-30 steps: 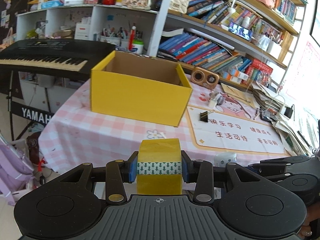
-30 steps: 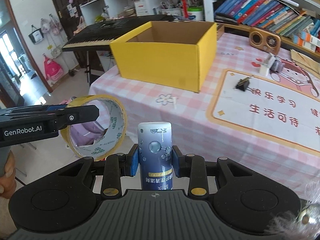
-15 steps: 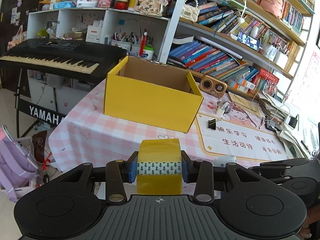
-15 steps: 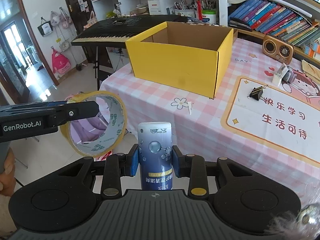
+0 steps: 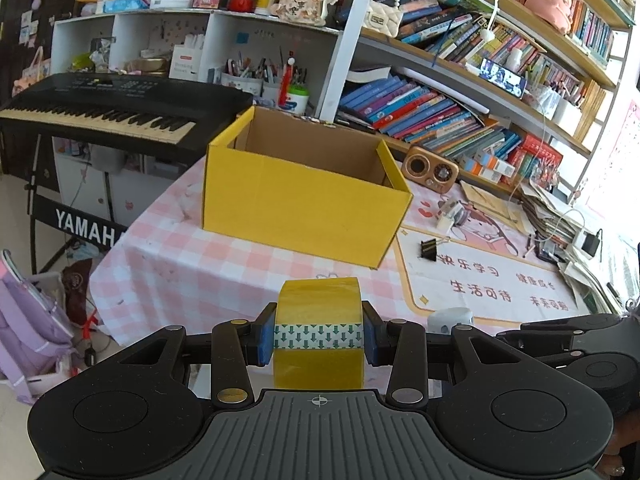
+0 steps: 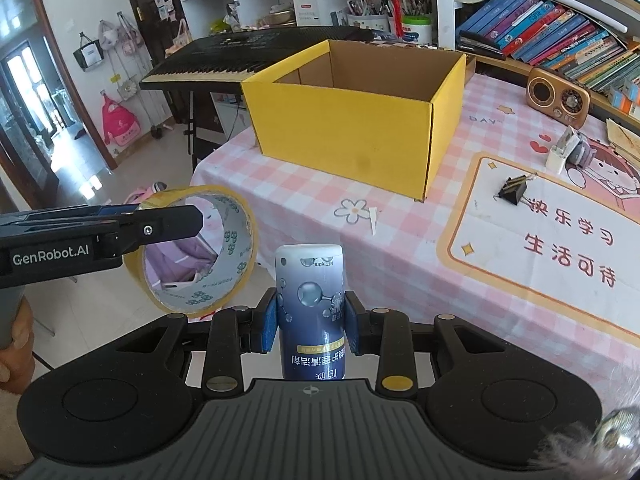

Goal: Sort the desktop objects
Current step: 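Carry tape roll with left tool while right tool carries spray bottle to yellow box, then lower tape roll into yellow box, open left tool while right tool releases bottle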

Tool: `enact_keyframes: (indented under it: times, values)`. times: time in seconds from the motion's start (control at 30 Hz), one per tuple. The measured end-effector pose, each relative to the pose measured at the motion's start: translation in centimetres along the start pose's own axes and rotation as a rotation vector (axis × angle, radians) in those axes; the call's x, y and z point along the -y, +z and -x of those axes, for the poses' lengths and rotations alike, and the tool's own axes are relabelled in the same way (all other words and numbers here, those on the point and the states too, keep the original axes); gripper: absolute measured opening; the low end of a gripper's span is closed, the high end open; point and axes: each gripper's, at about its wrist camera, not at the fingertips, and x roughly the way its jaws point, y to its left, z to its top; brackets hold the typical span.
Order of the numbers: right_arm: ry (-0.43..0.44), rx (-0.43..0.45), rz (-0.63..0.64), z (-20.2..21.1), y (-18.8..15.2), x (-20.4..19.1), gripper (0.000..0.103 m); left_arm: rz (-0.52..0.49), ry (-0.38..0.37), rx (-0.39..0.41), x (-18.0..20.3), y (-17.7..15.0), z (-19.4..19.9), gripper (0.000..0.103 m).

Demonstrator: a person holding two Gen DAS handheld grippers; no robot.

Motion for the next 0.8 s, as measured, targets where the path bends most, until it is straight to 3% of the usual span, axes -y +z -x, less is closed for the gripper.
enact_keyframes:
  times: [0.4,0.8]
  values:
    - [0.045,0.059,0.014,-1.2,5.5,1.9,0.031,-0.034,0.01,0.072,0.2,5.1,-2.2,0.04]
    - [0.102,0.242,0.054,-0.9,15.6,5.2,0.031,-0.059,0.035,0.195,0.9,12.7,-6.1,0.04]
